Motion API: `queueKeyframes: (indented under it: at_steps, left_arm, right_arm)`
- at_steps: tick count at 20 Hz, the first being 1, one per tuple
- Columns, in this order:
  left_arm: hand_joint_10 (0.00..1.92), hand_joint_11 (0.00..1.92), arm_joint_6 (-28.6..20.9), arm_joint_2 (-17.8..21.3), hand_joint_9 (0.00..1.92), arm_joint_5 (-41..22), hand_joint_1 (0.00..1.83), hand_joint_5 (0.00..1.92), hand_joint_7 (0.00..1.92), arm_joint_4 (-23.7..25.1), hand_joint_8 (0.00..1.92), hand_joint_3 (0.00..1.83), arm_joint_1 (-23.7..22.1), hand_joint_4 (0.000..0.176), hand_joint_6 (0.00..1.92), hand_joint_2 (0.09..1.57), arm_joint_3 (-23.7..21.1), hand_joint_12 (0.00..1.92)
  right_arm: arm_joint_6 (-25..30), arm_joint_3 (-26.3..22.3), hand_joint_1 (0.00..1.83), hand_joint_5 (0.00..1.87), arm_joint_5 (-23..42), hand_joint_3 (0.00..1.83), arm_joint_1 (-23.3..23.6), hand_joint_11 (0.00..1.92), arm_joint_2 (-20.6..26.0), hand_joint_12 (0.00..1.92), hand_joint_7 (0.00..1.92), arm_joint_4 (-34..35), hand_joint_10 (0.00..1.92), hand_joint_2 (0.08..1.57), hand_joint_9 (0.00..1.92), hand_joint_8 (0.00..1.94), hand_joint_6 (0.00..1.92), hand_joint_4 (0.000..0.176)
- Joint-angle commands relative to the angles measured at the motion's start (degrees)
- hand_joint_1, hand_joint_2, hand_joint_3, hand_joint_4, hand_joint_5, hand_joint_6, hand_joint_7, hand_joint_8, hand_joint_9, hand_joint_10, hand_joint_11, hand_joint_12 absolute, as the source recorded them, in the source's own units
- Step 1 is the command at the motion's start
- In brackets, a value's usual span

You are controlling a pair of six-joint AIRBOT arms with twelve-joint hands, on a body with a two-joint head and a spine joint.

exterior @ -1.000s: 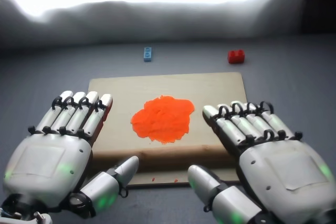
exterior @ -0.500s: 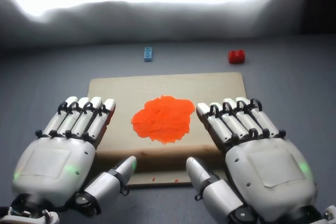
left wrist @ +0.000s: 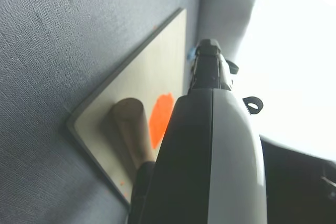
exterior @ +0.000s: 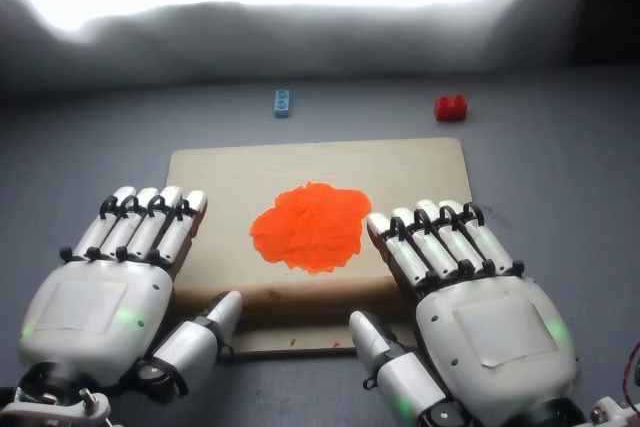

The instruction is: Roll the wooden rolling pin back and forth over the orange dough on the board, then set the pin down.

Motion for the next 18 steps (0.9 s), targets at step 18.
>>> queueKeyframes:
  at_steps: [18]
  left_arm:
    - [0.0, 0.0, -1.4, -2.8, 0.0, -2.7, 0.0, 0.0, 0.0, 2.8, 0.0, 0.06, -0.6, 0.0, 0.0, 1.43, 1.5, 0.0]
  right_arm:
    - [0.9, 7.8, 0.0, 0.18, -3.0, 0.0, -0.3, 0.0, -4.5, 0.37, 0.18, -5.3, 0.0, 1.53, 0.14, 0.0, 0.0, 0.0]
